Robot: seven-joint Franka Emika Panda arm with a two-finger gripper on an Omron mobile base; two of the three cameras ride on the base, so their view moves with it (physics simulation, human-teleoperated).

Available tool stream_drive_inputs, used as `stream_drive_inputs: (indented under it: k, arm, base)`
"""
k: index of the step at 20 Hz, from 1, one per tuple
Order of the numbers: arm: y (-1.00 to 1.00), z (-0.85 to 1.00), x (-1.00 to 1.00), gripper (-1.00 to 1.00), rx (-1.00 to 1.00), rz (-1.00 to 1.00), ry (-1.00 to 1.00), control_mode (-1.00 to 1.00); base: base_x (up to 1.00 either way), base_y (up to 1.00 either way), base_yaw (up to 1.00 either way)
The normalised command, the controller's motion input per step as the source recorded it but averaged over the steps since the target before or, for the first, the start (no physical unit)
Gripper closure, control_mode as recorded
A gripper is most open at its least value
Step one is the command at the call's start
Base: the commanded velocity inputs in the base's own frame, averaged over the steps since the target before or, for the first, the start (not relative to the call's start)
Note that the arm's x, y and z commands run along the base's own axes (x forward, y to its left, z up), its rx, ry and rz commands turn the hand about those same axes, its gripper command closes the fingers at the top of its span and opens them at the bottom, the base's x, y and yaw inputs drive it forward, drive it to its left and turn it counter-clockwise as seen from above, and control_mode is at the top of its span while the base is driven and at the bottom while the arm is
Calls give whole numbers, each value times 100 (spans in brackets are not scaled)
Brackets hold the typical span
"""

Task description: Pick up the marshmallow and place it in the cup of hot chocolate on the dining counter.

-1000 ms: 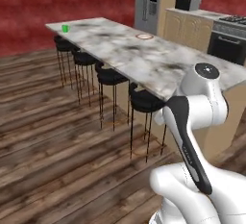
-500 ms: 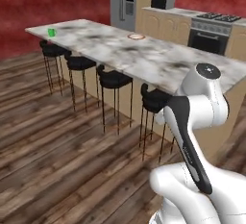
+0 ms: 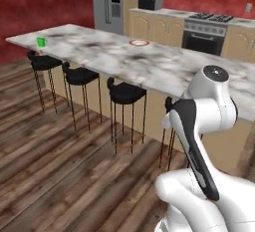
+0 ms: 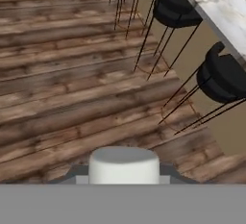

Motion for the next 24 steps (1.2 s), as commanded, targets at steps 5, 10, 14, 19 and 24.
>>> stream_drive_inputs:
  k: [5,10,14,19,24]
  arm:
    - [0,0,0,100,0,0,0,100]
    - [0,0,0,100,0,0,0,100]
    - [0,0,0,100,0,0,0,100]
    - [0,0,0,100,0,0,0,100]
    - [0,0,0,100,0,0,0,100]
  base:
    - [100,100,-1]
    - [100,100,-26]
    - [100,95,-56]
    - [100,98,-57]
    - [99,100,-50]
